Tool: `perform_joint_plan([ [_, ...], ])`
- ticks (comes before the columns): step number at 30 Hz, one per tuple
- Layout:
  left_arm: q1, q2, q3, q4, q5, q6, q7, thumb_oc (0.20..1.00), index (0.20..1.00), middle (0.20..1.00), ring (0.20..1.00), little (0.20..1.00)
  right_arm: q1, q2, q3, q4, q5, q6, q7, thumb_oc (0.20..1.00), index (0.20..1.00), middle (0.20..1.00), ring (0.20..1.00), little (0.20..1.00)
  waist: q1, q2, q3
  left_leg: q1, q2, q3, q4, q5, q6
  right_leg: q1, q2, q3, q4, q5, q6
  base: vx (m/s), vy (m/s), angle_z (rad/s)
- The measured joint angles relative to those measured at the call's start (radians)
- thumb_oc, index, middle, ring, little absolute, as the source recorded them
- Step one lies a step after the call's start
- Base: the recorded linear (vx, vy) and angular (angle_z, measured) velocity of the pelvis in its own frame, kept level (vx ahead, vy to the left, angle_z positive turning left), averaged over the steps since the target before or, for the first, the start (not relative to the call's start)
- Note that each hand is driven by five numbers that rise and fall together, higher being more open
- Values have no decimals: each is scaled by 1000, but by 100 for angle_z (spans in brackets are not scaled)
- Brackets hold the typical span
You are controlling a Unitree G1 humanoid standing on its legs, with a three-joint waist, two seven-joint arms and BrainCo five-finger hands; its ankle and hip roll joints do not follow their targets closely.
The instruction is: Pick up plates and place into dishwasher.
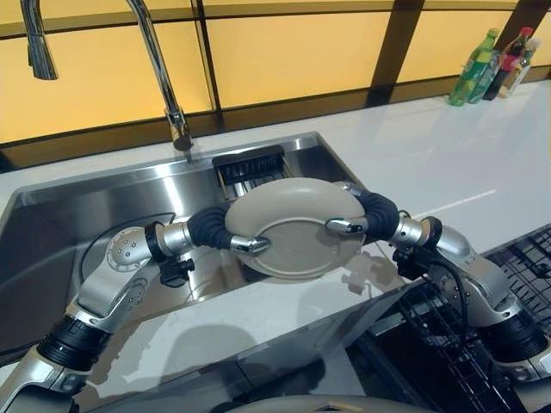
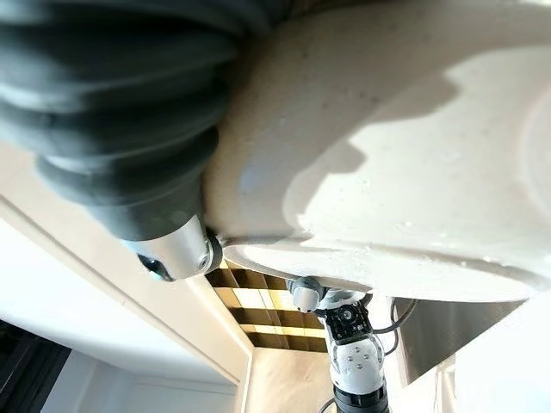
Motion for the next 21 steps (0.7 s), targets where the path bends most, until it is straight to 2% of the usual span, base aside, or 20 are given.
perform_joint_plan([
  [6,11,-22,1,0,0,1,16,200,200,200,200,200,12,6,-10,-20,-61,-40,-62,200,200,200,200,200,-2,2,-3,0,1,1,0,0,0,-1,1,0,0,0,0,0,0,0],
  [18,37,-40,19,1,3,7,20,200,200,200,200,200,16,20,-13,-28,-109,-27,-95,200,200,200,200,200,-1,4,-15,-3,3,-3,0,0,0,4,2,-5,0,0,-1,0,0,0],
  [19,38,-40,19,1,6,7,25,341,341,341,341,341,16,20,-13,-28,-113,-25,-99,200,200,200,200,200,0,4,-15,-4,3,-5,0,0,-1,4,3,-6,0,0,-1,4,-23,4],
  [20,39,-42,19,1,11,7,38,805,805,805,805,805,15,20,-13,-28,-118,-22,-109,200,200,200,200,200,0,4,-15,-5,4,-7,0,0,-1,5,4,-7,0,0,-2,5,-24,5],
  [21,39,-45,19,1,13,7,51,1000,1000,1000,1000,1000,15,20,-13,-26,-120,-18,-119,200,200,200,200,200,0,4,-15,-5,4,-10,0,1,-1,5,5,-9,0,-1,-2,5,-30,6],
])
